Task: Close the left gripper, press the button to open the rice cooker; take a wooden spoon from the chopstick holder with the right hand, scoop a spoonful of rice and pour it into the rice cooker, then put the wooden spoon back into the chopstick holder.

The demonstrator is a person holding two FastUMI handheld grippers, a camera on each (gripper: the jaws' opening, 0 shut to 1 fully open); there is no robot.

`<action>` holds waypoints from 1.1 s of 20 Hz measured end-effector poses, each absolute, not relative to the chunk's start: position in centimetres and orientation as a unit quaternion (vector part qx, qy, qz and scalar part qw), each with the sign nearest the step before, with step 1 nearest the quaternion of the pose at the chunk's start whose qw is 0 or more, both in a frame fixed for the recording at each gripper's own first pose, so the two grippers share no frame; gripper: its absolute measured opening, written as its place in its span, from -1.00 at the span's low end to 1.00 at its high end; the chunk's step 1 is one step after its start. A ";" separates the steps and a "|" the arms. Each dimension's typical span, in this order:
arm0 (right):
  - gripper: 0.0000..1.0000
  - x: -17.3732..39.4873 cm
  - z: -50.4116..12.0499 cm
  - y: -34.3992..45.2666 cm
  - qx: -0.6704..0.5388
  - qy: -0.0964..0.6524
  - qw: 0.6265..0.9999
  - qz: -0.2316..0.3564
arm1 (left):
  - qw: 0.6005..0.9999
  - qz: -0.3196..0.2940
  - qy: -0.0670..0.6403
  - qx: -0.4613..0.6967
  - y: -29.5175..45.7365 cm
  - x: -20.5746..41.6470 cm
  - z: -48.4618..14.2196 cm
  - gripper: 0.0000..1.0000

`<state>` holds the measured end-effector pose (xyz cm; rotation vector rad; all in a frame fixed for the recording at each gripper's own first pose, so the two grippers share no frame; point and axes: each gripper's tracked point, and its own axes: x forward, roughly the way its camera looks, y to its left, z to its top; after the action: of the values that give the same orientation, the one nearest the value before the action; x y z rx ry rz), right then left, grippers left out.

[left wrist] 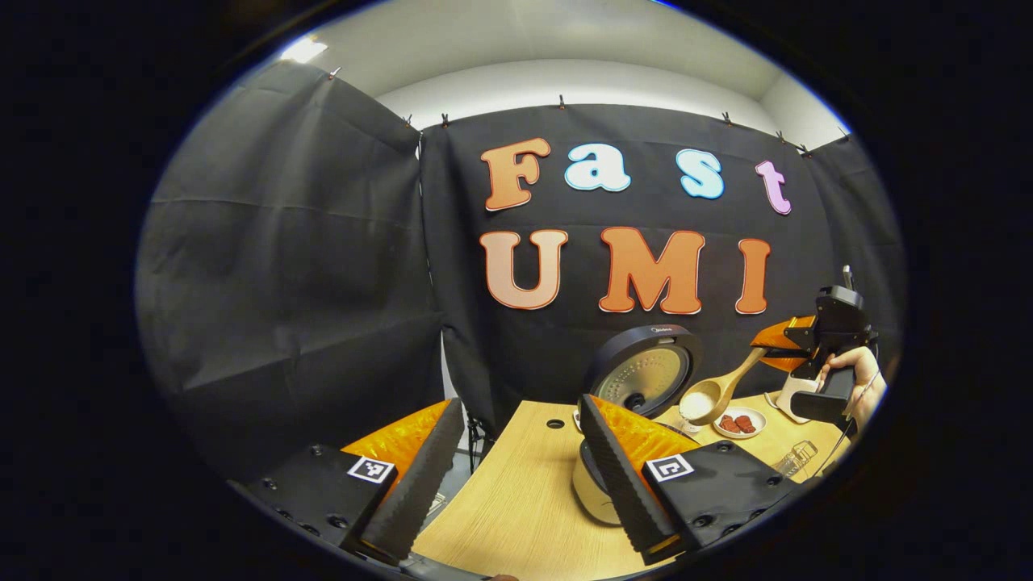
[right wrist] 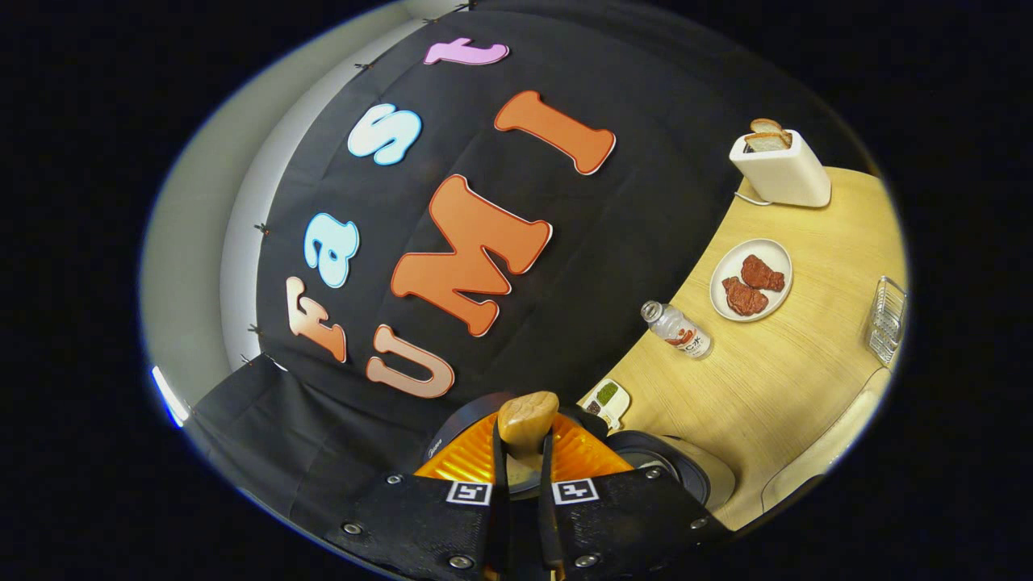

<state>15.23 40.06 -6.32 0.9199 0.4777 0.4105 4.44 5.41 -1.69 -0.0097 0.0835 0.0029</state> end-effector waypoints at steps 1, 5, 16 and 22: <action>-0.74 15.2 -6.1 40.1 0.431 0.222 0.852 0.198 | 0.999 0.002 0.042 -0.005 5.5 4.4 -1.7 0.89; -0.74 15.2 -5.3 40.6 0.419 0.212 0.857 0.211 | 0.999 0.006 0.041 -0.006 5.7 4.4 -1.6 0.89; -0.74 14.9 -3.9 41.6 0.358 0.175 0.884 0.243 | 0.999 0.012 0.041 -0.004 6.0 4.5 -1.6 0.89; -0.75 14.2 -2.7 42.2 0.320 0.147 0.896 0.269 | 0.999 0.013 0.044 -0.001 5.9 4.6 -2.0 0.89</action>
<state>14.25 42.23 -2.69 0.6635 0.3052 0.5566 4.64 5.92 -1.97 -0.0026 0.0885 0.0253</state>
